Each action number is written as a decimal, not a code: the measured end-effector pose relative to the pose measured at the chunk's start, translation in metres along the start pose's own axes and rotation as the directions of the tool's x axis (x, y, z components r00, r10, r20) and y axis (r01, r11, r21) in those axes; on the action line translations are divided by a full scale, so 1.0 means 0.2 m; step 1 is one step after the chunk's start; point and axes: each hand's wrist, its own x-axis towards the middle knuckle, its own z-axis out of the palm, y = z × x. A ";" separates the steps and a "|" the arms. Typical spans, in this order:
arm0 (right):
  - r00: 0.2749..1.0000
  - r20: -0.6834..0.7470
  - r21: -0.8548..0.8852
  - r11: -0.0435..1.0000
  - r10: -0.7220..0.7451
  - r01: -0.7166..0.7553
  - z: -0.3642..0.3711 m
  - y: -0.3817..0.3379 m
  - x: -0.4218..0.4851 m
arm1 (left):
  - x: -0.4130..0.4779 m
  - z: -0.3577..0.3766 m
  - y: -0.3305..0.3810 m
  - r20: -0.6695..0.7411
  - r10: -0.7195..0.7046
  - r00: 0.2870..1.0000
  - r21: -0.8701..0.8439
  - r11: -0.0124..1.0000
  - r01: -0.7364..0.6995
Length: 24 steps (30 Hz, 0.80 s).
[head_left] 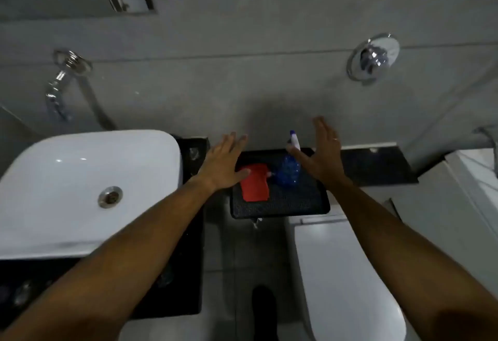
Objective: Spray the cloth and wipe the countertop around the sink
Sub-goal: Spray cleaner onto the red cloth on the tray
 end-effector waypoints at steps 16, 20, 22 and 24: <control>0.923 0.300 0.434 0.827 0.241 -0.357 0.62 0.51 0.24 | 0.22 0.70 -0.14 0.330 -0.194 0.924 -0.139 0.958 0.251; 0.934 0.275 0.446 0.830 0.230 -0.336 0.68 0.54 0.28 | 0.22 0.79 -0.17 0.358 -0.206 0.911 -0.126 0.956 0.265; 0.932 0.270 0.451 0.824 0.240 -0.343 0.70 0.55 0.31 | 0.22 0.82 -0.19 0.363 -0.211 0.908 -0.122 0.955 0.271; 0.925 0.249 0.482 0.791 0.288 -0.377 0.70 0.54 0.34 | 0.22 0.85 -0.20 0.369 -0.216 0.904 -0.109 0.956 0.273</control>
